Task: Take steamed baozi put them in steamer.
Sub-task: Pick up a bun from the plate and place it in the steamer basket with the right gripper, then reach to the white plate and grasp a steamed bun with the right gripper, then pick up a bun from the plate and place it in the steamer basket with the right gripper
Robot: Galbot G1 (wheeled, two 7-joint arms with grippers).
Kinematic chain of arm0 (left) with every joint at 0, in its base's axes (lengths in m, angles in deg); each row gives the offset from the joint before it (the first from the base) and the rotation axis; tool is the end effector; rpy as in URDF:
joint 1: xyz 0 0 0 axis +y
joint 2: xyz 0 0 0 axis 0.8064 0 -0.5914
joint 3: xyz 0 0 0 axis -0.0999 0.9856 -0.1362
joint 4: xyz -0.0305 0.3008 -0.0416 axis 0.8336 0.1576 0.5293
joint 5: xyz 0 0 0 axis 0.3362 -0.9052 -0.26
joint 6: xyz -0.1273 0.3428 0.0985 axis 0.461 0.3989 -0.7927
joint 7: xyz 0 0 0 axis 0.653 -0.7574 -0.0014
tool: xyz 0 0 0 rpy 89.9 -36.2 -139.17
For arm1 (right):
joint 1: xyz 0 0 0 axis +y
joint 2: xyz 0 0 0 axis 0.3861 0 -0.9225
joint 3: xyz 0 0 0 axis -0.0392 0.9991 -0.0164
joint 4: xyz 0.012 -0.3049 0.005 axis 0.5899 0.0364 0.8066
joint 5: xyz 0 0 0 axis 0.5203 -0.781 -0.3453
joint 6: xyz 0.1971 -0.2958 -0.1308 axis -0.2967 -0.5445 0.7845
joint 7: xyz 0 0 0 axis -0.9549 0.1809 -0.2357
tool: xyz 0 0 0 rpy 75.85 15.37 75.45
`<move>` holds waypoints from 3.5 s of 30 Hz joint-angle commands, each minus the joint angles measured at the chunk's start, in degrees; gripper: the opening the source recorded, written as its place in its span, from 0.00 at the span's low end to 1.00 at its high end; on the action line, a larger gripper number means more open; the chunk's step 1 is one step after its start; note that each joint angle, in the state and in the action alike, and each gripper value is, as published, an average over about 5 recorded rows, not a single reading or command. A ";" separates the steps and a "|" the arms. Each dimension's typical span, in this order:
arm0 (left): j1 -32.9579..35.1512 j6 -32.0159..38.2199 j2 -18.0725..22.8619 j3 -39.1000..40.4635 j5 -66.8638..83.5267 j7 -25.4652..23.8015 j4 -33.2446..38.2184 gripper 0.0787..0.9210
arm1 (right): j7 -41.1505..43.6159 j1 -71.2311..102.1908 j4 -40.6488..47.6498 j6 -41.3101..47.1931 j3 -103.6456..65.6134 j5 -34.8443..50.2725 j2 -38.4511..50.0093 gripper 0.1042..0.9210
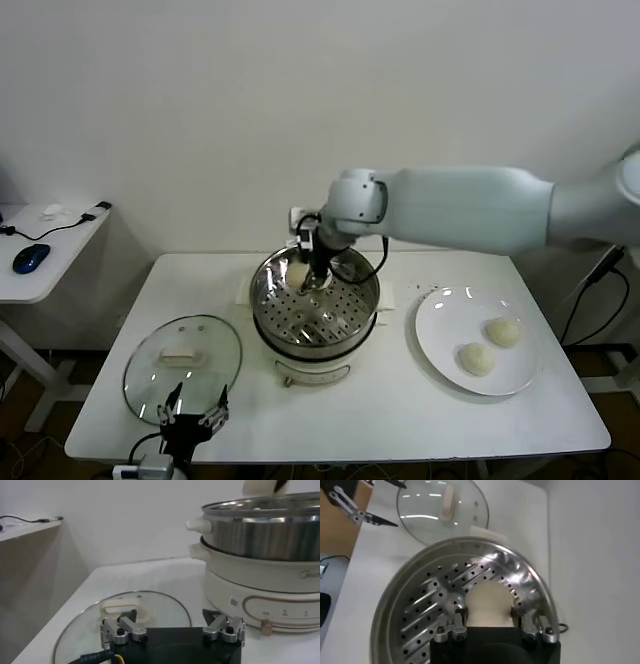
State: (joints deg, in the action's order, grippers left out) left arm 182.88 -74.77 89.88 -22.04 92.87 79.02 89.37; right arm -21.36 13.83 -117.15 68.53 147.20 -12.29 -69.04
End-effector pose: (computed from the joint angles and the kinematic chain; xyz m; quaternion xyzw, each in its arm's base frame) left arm 0.1787 0.0291 -0.3175 0.0134 -0.9797 -0.0501 0.1938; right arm 0.4791 0.1991 -0.0912 0.5135 -0.6110 0.5154 0.3122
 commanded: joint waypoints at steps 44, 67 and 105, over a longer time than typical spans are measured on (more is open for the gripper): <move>-0.12 -1.05 0.66 0.35 -0.28 -0.86 1.96 0.88 | 34.21 -14.13 0.58 -30.24 22.06 -21.70 40.02 0.88; 0.49 -1.14 1.28 -0.47 -0.73 -1.06 1.17 0.88 | 22.02 26.81 5.98 -20.02 -10.35 -40.65 39.78 0.88; 0.73 -1.01 1.35 0.76 -2.19 -0.99 2.68 0.88 | 34.59 -24.17 4.77 -40.02 4.46 -18.35 15.76 0.69</move>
State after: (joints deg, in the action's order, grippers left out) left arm 183.56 -76.03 91.19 -21.34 90.64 77.82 92.42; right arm 7.70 11.16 -111.55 38.81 146.06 -40.47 -41.19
